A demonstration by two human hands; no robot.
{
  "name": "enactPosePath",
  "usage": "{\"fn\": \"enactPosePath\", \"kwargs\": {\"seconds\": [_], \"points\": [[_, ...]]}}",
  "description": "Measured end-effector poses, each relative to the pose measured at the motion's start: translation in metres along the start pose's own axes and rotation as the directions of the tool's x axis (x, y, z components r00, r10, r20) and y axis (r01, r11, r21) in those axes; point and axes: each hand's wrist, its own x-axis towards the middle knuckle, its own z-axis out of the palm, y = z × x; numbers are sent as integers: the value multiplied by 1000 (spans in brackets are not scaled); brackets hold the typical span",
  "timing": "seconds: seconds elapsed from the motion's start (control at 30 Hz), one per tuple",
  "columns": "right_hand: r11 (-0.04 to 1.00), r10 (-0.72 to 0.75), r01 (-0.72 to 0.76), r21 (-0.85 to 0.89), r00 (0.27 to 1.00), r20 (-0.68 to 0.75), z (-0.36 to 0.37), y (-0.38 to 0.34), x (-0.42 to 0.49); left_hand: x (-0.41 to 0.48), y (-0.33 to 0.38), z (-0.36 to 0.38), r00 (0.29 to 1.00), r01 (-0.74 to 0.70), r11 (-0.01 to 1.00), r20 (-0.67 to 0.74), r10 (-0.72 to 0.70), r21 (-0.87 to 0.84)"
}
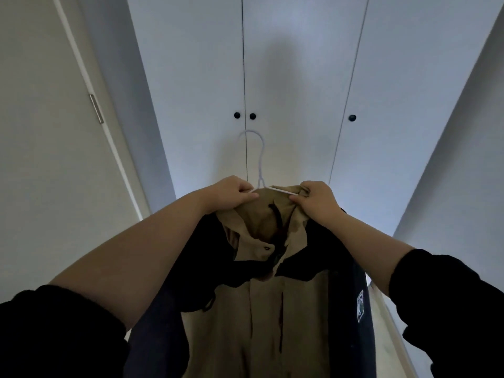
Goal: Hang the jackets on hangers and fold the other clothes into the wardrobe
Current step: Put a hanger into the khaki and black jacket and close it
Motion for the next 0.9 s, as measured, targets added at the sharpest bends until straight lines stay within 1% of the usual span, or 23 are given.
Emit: {"fn": "enactPosePath", "kwargs": {"seconds": [0.17,0.3,0.37,0.43,0.5,0.6,0.67,0.77,0.9], "points": [[996,-67,75,-54,988,138,31,3,72,41,-34,-21,995,82,991,-51,-87,-102],[992,-82,103,-69,963,258,61,1,124,69,-71,-33,989,127,985,-63,-135,-113],[992,-98,117,-47,951,295,74,-2,152,83,-93,-44,985,145,982,-75,-155,-118],[994,-102,111,-18,958,268,87,-6,182,100,-115,-60,983,154,982,-87,-164,-111],[996,-90,94,-10,975,202,98,-11,213,121,-140,-78,979,159,982,-112,-169,-99],[998,-58,62,-28,990,131,113,-17,270,161,-175,-108,971,163,982,-159,-176,-95],[999,-16,21,-45,995,94,122,-22,309,191,-196,-126,971,162,982,-161,-176,-95],[996,65,-63,-70,998,19,135,-29,363,232,-223,-150,979,158,985,-117,-165,-63],[979,117,-127,-157,990,-74,153,-26,419,283,-250,-176,996,88,995,-16,-87,43]]}}
